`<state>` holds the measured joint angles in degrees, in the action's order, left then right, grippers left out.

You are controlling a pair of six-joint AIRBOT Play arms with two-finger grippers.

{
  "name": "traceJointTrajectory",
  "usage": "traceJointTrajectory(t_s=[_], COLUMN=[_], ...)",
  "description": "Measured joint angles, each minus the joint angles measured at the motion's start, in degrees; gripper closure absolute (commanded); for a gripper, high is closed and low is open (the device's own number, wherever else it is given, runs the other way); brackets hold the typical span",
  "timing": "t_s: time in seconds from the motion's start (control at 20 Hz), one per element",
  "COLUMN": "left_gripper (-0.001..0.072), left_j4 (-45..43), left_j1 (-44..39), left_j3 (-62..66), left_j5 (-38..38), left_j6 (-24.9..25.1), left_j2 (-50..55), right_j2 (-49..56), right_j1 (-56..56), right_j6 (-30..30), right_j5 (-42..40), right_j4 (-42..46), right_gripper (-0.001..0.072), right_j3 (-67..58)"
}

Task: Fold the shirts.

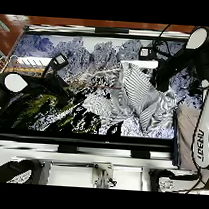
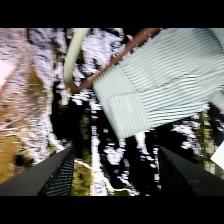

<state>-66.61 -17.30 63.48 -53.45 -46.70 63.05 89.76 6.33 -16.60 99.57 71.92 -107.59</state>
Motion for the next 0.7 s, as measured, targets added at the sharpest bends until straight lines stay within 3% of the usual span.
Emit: traceJointTrajectory(t_s=[0.2,0.45,0.55,0.7], left_gripper=[0.0087,0.0092,0.0087,0.0087], left_j4=[-5.84,-13.53,-11.04,0.20], left_j1=[1.49,9.03,14.34,18.38], left_j3=[5.20,13.14,12.98,5.95], left_j5=[0.48,-4.96,-6.88,-7.87], left_j6=[-2.36,-16.87,-22.67,-27.19], left_j2=[-0.07,-2.47,-4.76,-7.21], right_j2=[-2.97,-7.65,-9.70,-12.50], right_j1=[0.09,0.09,0.13,0.26], right_j6=[-2.03,-6.91,-9.18,-13.29], right_j5=[-1.20,-1.92,-2.16,-2.40], right_j4=[-0.59,-1.25,-1.31,-1.31], right_gripper=[0.0638,0.0637,0.0637,0.0637], right_j3=[0.00,0.00,0.00,0.00])
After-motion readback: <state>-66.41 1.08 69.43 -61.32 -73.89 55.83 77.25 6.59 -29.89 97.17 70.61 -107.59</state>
